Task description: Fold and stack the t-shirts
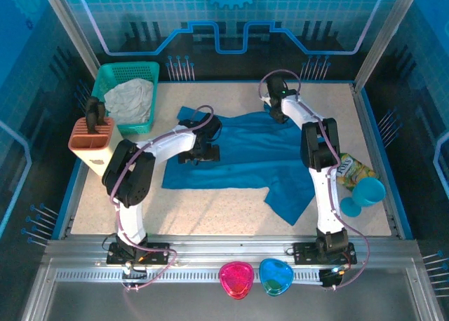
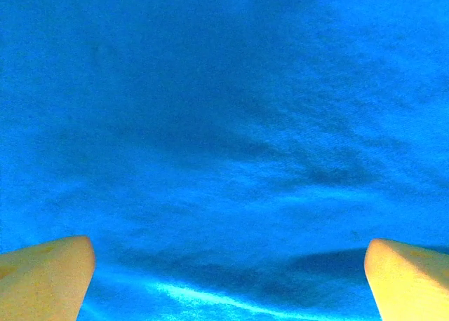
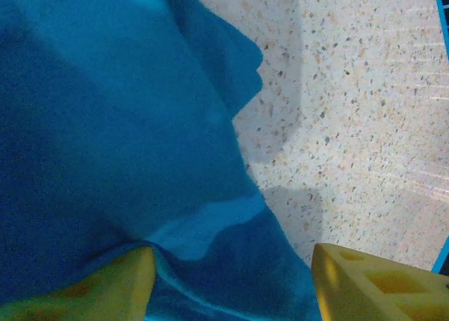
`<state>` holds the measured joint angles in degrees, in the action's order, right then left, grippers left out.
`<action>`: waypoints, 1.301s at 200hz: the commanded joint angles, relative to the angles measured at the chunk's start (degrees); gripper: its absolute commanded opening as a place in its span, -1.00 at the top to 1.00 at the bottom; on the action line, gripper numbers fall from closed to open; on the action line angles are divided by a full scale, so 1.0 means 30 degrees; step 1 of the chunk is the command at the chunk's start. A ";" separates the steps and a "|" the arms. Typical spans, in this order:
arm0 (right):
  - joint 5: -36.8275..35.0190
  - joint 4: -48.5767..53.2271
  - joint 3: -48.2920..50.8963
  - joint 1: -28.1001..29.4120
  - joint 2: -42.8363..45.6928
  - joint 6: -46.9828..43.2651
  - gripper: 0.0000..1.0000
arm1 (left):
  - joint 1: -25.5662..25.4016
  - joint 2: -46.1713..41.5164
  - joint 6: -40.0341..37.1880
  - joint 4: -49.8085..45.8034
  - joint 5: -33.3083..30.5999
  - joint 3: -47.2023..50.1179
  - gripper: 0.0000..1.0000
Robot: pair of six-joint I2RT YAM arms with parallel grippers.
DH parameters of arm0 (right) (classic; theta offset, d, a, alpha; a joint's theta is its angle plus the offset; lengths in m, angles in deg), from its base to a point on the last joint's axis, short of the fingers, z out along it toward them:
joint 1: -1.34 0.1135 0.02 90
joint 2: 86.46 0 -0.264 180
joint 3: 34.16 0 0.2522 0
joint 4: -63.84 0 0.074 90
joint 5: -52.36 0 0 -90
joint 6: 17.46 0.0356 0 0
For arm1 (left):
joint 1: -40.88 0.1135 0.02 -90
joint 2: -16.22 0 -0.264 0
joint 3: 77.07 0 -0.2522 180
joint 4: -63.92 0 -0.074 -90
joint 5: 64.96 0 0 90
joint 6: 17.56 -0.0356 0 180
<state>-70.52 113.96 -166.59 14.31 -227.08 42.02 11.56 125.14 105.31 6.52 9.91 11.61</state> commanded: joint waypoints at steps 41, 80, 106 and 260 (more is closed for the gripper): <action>-0.0054 0.0021 -0.1081 0.0130 -0.0934 0.0560 0.28 | -0.0114 0.0891 0.0094 -0.0015 0.0153 -0.0372 -0.99; 0.0133 0.0871 -0.2897 -0.0242 -0.1575 0.2067 1.00 | -0.0129 0.1447 0.0528 0.0132 -0.0031 0.0399 -0.99; 0.0610 0.0892 -0.3718 -0.0693 -0.1321 0.3420 1.00 | -0.0127 0.1609 0.0793 0.0245 -0.0260 0.1141 -0.99; 0.6530 0.4229 -0.9137 -0.6233 -0.3825 1.6111 1.00 | -0.0129 0.1639 0.1246 0.0630 -0.0155 0.2313 -0.98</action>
<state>-55.82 121.61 -193.87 -2.26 -235.89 81.40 11.45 128.01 108.54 10.78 9.91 15.61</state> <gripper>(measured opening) 0.051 0.994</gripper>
